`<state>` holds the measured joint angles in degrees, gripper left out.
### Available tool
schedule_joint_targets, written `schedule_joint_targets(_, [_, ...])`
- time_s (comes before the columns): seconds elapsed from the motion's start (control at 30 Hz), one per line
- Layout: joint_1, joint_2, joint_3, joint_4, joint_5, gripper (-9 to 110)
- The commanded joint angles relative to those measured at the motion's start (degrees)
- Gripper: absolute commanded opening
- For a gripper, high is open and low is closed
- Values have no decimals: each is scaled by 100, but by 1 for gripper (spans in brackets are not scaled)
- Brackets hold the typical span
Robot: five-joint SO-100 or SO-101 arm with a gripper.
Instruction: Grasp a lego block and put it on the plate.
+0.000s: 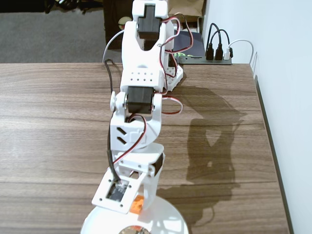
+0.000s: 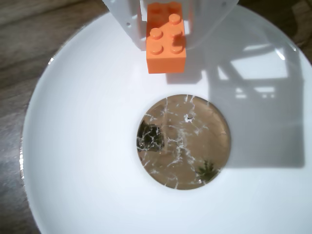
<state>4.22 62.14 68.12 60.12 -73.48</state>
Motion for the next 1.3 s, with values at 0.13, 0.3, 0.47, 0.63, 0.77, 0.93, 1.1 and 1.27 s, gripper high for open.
schedule_joint_targets(0.13, [18,-123,-413,-97,44,7])
schedule_joint_targets(0.3, [9,-185,-483,-105,114,7])
schedule_joint_targets(0.47, [0,-220,-510,-132,237,15])
schedule_joint_targets(0.63, [0,-167,-510,-88,343,21])
schedule_joint_targets(0.77, [18,0,-510,-26,422,21])
schedule_joint_targets(0.93, [35,475,-466,352,633,21])
schedule_joint_targets(1.1, [44,1283,149,554,809,20])
schedule_joint_targets(1.27, [-44,2391,1274,527,1090,6])
